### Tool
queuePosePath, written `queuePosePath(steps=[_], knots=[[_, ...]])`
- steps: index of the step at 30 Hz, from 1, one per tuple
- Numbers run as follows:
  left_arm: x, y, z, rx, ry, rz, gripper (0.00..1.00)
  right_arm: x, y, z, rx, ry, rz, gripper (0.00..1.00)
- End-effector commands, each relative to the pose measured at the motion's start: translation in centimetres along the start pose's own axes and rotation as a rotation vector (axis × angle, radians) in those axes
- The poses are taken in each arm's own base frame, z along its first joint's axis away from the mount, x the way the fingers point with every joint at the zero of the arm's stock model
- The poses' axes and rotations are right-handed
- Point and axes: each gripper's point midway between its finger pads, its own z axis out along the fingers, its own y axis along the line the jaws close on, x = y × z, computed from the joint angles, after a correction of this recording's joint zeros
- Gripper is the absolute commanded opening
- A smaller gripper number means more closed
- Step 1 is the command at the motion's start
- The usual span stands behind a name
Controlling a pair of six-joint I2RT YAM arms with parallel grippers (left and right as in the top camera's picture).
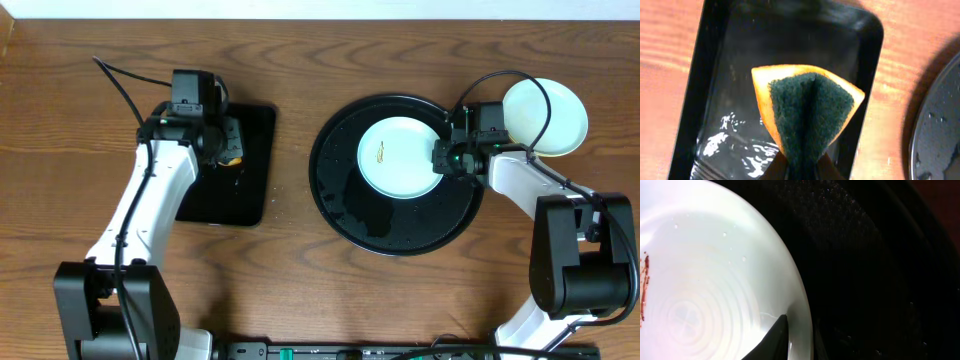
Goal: Clean dirty plates on tray and stack at the side
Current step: 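Grasp the sponge in the black tray with the left gripper and lift, then carry the sponge with the left gripper over the stained mint plate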
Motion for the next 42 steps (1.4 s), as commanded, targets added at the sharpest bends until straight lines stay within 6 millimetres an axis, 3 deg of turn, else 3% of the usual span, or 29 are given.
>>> queuePosePath(steps=[1, 5, 9, 13, 18, 23, 30, 34, 35, 38, 42], knots=[[-2.2, -0.4, -1.9, 0.008, -0.043, 0.004, 0.07, 1.4, 0.0, 0.8, 0.001, 0.044, -0.006, 0.16], [-1.5, -0.1, -1.7, -0.006, -0.009, 0.001, 0.07, 1.4, 0.0, 0.8, 0.002, 0.044, -0.006, 0.17], [-1.2, 0.0, -0.4, -0.011, 0.018, 0.031, 0.07, 1.4, 0.0, 0.8, 0.002, 0.044, -0.006, 0.29], [-1.3, 0.0, 0.7, -0.012, 0.029, 0.028, 0.07, 1.5, 0.0, 0.8, 0.002, 0.047, -0.006, 0.28], [0.0, 0.3, 1.1, -0.046, 0.197, 0.004, 0.07, 1.6, 0.8, 0.8, -0.04, 0.054, -0.005, 0.01], [-1.9, -0.1, 1.0, -0.035, 0.152, 0.043, 0.07, 1.8, 0.7, 0.8, -0.041, 0.063, -0.003, 0.01], [-1.4, 0.3, 3.4, -0.051, 0.19, 0.041, 0.07, 1.7, 0.8, 0.8, -0.041, 0.059, -0.004, 0.01], [-3.4, -2.8, 2.4, 0.11, 0.106, 0.041, 0.07, 1.7, 0.8, 0.8, -0.043, 0.057, -0.005, 0.01], [-4.4, -4.4, 1.6, 0.17, 0.055, 0.058, 0.08, 1.7, 0.8, 0.8, -0.043, 0.057, -0.006, 0.01], [-5.6, -7.1, 0.6, 0.204, -0.025, 0.117, 0.07, 1.7, 1.0, 0.8, -0.044, 0.058, -0.009, 0.01], [-4.8, -12.8, 0.0, 0.275, -0.025, 0.117, 0.07, 1.7, 1.0, 0.8, -0.044, 0.058, -0.009, 0.01]])
